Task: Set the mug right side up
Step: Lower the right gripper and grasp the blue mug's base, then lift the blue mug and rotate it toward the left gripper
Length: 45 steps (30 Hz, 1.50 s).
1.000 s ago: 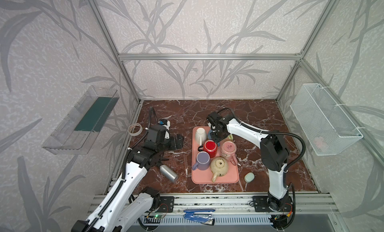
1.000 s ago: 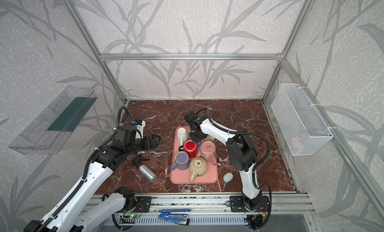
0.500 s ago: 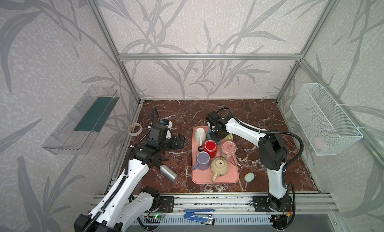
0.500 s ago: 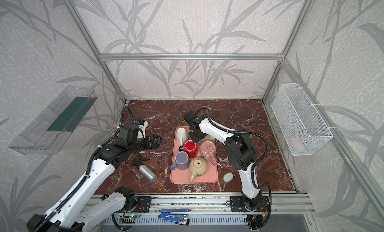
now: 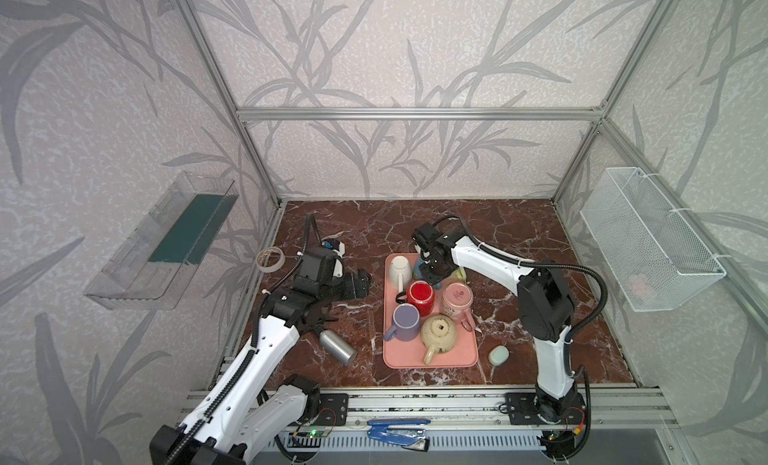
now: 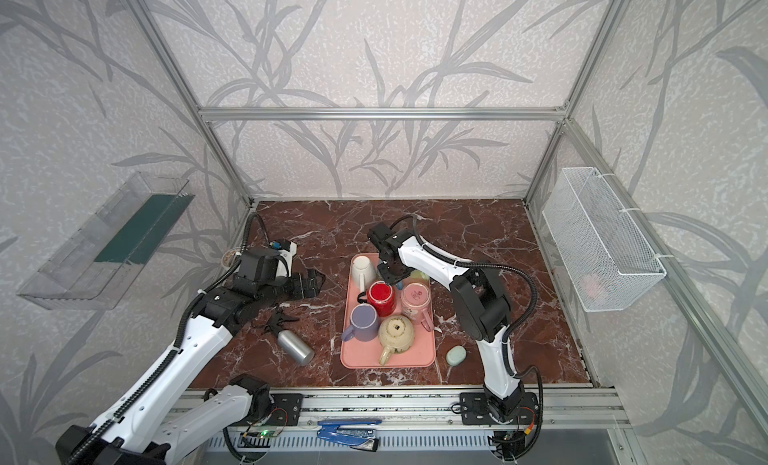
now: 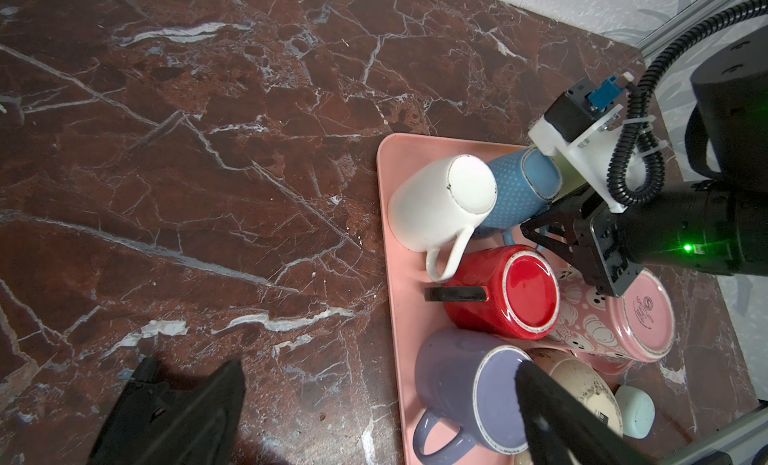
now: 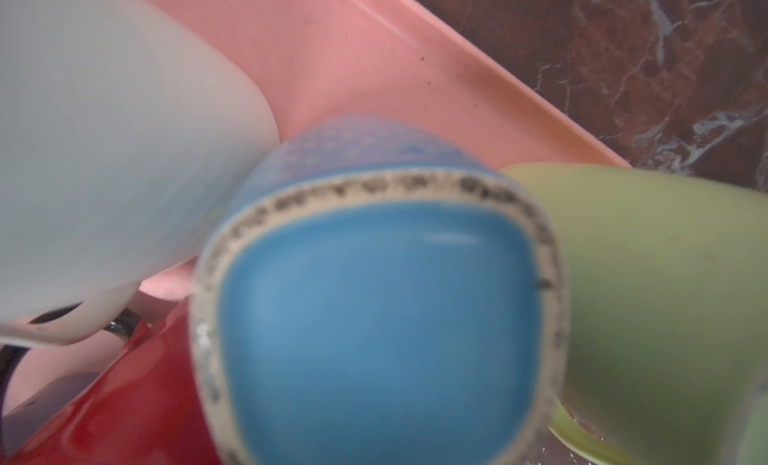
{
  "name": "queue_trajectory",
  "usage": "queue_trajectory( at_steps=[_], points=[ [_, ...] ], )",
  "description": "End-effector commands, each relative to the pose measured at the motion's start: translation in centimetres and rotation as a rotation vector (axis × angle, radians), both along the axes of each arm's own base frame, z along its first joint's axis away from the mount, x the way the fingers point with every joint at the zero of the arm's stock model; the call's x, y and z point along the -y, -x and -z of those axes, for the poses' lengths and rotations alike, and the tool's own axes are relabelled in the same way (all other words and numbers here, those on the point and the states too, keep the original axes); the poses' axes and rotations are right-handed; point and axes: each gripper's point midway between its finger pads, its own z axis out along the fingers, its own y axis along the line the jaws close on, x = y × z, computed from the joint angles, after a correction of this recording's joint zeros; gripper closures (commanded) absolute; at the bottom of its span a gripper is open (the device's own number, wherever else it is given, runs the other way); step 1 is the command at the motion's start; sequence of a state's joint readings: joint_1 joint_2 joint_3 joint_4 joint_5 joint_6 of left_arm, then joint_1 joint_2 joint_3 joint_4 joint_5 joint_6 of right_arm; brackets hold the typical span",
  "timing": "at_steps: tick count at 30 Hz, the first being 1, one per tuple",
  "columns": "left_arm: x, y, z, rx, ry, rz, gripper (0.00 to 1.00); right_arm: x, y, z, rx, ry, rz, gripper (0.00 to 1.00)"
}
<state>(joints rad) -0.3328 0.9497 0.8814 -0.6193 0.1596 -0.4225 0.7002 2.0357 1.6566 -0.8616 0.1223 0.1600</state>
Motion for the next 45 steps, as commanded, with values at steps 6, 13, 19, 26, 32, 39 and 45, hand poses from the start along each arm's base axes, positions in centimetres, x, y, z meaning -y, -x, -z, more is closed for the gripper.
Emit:
queue_trajectory(
  at_steps=[6,13,19,26,32,39,45],
  points=[
    [0.2,0.1,0.0,0.001,0.013,0.003,0.01,0.2,-0.5,-5.4,0.109,-0.08,0.004,1.0],
    [0.3,-0.1,0.0,0.012,0.023,0.002,0.01,0.1,-0.4,-7.7,0.141,-0.137,0.003,1.0],
    [1.5,-0.2,-0.1,0.003,0.087,0.026,0.01,0.1,0.4,-10.0,0.157,-0.234,0.005,1.0],
    [3.7,-0.5,-1.8,0.008,0.206,0.088,0.01,0.1,1.4,-13.6,0.26,-0.396,-0.023,1.0],
    [5.2,-0.2,-2.8,0.056,0.363,0.11,0.01,0.1,2.8,-15.6,0.284,-0.534,-0.048,1.0],
    [5.9,0.5,-4.0,0.138,0.503,0.129,0.01,0.2,4.2,-17.4,0.293,-0.705,-0.057,1.0],
    [6.9,0.9,-5.0,0.204,0.638,0.18,0.04,0.5,5.2,-19.0,0.292,-0.868,-0.06,1.0]
  ],
)
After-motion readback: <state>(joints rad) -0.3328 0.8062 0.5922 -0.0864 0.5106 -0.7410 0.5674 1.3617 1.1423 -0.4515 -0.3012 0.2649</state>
